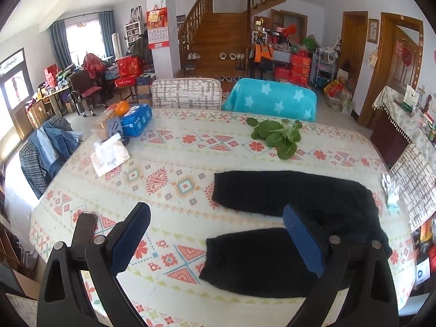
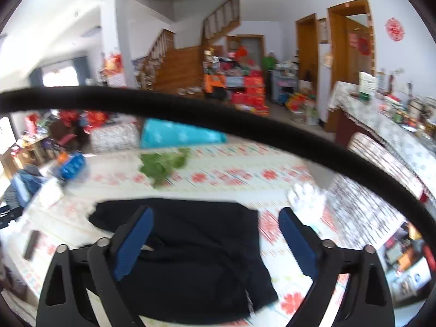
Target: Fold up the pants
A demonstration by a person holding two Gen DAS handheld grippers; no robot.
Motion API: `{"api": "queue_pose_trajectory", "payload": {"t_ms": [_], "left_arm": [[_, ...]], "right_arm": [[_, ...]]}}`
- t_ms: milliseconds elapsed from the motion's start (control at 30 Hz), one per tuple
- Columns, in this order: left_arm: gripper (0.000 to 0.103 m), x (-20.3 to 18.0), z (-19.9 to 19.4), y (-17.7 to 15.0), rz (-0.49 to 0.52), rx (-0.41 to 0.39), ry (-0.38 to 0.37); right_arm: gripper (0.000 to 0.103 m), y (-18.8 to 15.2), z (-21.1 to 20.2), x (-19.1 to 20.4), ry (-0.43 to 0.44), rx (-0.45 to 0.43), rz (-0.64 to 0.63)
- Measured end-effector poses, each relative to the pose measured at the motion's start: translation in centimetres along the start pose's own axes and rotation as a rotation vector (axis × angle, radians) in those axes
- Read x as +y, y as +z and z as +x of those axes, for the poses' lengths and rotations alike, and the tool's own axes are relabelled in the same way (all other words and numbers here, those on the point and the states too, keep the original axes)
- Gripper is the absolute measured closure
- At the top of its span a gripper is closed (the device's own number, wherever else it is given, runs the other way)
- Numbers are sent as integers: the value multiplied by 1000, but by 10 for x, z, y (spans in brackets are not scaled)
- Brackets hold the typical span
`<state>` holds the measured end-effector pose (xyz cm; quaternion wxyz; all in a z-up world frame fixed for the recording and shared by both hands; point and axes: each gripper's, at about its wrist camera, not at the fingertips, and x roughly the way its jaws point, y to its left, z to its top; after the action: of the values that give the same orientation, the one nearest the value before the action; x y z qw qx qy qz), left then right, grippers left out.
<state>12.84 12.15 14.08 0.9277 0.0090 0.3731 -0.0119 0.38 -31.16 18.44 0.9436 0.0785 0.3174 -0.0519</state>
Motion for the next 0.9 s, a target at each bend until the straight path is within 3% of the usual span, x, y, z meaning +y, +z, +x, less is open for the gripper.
{"api": "queue_pose_trajectory", "payload": {"t_ms": [133, 267, 500, 733, 900], "left_arm": [[5, -33, 49, 12, 62, 57, -6], [5, -66, 124, 6, 114, 147, -26], [5, -108, 249, -15, 220, 249, -55], [5, -70, 332, -38, 177, 397, -29], [5, -40, 338, -40, 180, 390, -34]], "right_arm": [[6, 11, 62, 16, 23, 121, -34], [7, -21, 135, 27, 15, 280, -20], [8, -57, 240, 64, -51, 416, -78], [8, -77, 322, 76, -133, 511, -112], [8, -91, 329, 48, -181, 555, -77]]}}
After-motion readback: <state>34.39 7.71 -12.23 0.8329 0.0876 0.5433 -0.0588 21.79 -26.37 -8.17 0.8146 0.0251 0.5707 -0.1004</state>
